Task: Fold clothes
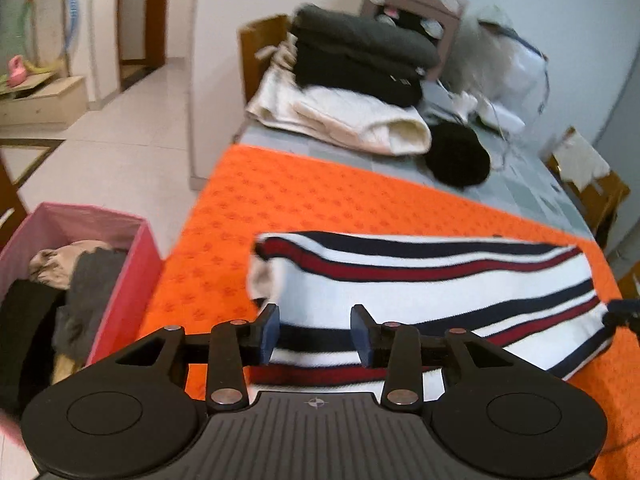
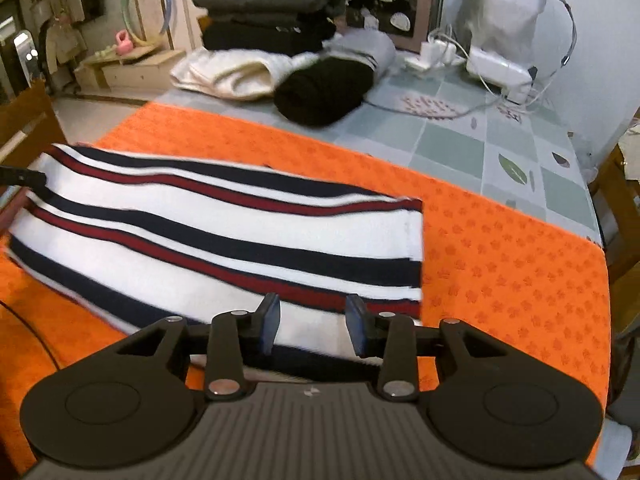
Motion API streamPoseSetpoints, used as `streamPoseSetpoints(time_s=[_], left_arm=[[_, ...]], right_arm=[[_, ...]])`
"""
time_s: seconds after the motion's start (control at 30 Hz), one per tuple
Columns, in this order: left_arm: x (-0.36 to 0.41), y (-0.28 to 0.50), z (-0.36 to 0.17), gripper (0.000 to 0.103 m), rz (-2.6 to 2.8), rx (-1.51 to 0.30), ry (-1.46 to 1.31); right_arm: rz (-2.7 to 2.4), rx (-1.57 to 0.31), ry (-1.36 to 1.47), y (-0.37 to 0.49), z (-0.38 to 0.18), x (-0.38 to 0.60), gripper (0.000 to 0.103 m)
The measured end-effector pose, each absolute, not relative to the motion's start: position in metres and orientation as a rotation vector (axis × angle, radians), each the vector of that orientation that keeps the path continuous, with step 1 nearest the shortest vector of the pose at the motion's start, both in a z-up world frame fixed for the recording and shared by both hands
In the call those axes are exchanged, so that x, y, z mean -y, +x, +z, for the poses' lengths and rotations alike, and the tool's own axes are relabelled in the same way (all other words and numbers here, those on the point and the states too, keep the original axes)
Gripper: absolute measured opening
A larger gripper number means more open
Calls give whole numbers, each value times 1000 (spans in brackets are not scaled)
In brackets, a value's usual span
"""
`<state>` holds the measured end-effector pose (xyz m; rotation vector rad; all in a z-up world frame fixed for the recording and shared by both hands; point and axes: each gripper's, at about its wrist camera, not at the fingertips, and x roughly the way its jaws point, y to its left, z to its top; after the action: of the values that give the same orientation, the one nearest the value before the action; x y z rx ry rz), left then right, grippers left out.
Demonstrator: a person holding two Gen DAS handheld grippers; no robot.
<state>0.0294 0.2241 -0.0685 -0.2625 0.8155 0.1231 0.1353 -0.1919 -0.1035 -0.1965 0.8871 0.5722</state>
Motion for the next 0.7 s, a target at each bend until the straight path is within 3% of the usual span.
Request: streamPoseSetpoints(time_s=[0.23, 0.7], left_arm=[[-236, -35, -52, 45, 263, -789, -331], [-276, -109, -51, 52, 200, -810, -262]], right_arm=[[701, -860, -201, 87, -84, 157, 55], [853, -818, -218, -13, -61, 72, 56]])
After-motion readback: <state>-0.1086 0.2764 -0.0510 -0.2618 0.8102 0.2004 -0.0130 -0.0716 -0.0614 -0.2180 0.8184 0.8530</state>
